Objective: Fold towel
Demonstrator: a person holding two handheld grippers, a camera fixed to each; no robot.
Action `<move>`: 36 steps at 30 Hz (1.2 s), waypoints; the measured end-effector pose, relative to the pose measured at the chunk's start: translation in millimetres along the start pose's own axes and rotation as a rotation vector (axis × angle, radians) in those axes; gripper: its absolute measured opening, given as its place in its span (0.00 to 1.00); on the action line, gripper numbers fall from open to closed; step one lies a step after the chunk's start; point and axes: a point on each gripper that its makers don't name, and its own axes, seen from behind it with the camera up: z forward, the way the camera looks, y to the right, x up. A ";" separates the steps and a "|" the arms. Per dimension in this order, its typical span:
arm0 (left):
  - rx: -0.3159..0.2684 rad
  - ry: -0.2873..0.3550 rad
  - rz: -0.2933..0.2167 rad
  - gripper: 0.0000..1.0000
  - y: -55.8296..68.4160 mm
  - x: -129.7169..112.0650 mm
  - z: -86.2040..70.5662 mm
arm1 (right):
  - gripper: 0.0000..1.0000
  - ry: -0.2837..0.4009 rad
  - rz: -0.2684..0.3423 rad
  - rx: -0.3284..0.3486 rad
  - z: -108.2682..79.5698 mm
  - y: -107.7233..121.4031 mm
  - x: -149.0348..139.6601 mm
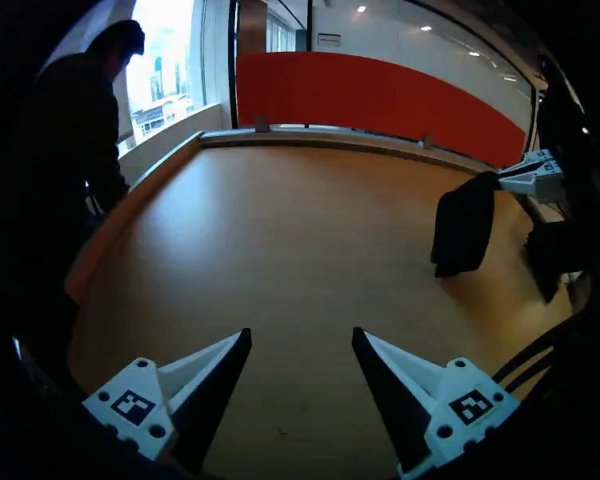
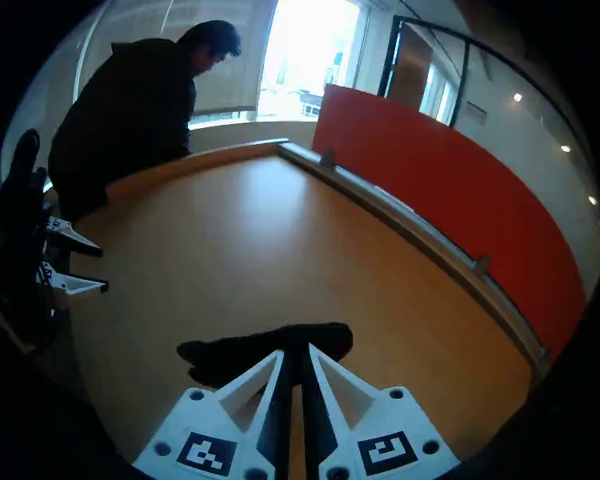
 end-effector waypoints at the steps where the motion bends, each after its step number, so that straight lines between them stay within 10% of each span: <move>1: -0.001 0.001 0.001 0.93 0.3 1.2 0.3 | 0.06 0.003 0.001 -0.004 -1.5 2.5 1.8; 14: -0.016 0.010 0.025 0.93 8.1 16.5 7.4 | 0.06 0.021 0.041 -0.071 -29.3 52.5 4.7; 36: -0.049 0.007 0.055 0.93 37.6 39.7 22.2 | 0.06 -0.031 0.124 -0.305 -146.0 226.2 -55.1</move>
